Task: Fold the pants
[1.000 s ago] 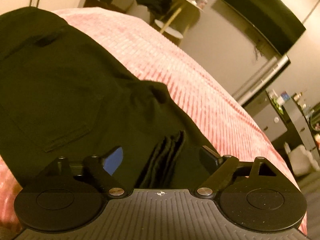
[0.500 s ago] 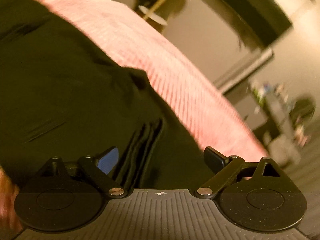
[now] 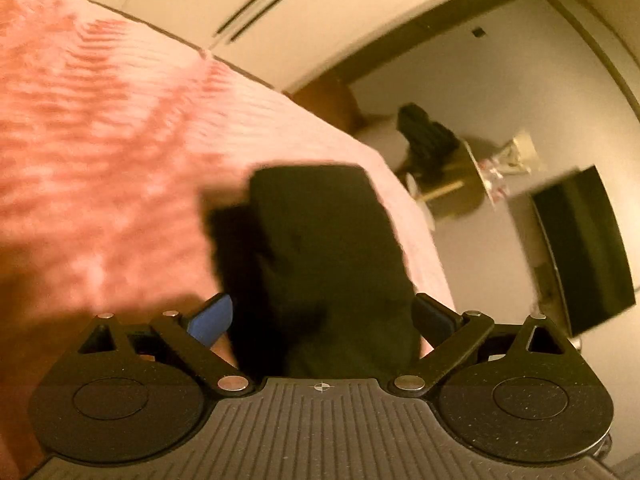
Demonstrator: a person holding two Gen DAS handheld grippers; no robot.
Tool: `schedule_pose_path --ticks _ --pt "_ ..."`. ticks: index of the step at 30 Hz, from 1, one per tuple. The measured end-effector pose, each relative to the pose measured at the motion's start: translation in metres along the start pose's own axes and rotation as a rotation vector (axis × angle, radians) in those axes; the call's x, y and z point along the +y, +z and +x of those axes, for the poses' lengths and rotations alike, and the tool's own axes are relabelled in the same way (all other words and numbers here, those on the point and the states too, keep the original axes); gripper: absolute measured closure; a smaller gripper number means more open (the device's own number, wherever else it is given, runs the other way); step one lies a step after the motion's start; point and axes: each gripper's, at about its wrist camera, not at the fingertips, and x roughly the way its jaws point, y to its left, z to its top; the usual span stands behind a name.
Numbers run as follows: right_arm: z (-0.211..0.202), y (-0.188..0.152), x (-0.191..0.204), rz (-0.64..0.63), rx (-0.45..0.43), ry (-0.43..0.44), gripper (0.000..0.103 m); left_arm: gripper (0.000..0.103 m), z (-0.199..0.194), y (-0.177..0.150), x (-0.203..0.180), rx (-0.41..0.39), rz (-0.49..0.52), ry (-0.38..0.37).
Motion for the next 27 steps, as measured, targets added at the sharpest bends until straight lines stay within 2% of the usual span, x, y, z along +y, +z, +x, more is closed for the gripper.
schedule_pose_path --ticks 2,10,13,17,20,22,23,24,26,27 --pt "0.001 0.001 0.000 0.000 0.000 0.000 0.029 0.005 0.008 0.007 0.007 0.006 0.002 0.019" --pt "0.004 0.001 0.002 -0.005 -0.005 -0.016 0.026 0.009 0.037 0.032 0.026 0.038 -0.008 -0.006" --pt "0.006 0.001 0.004 -0.022 -0.005 -0.027 0.025 0.012 0.046 0.034 0.025 0.024 0.039 -0.007" --pt "0.008 0.001 0.007 -0.034 -0.009 -0.039 0.024 0.041 0.051 0.035 0.022 0.026 0.076 -0.005" --pt "0.009 0.000 0.007 -0.037 -0.013 -0.046 0.024 0.054 0.038 0.035 0.019 0.014 0.111 -0.061" --pt "0.010 0.000 0.009 -0.046 -0.014 -0.051 0.022 0.053 0.033 0.036 0.017 0.004 0.130 -0.121" --pt "0.011 0.000 0.010 -0.052 -0.015 -0.054 0.021 0.045 0.035 0.037 0.017 0.005 0.133 -0.115" --pt "0.011 0.000 0.011 -0.058 -0.015 -0.057 0.019 0.031 0.042 0.038 0.018 0.006 0.131 -0.085" --pt "0.013 -0.001 0.014 -0.077 -0.014 -0.065 0.018 0.029 0.054 0.037 0.023 0.025 0.106 -0.025" --pt "0.013 -0.001 0.015 -0.084 -0.013 -0.070 0.018 0.035 0.055 0.036 0.022 0.021 0.108 -0.017"
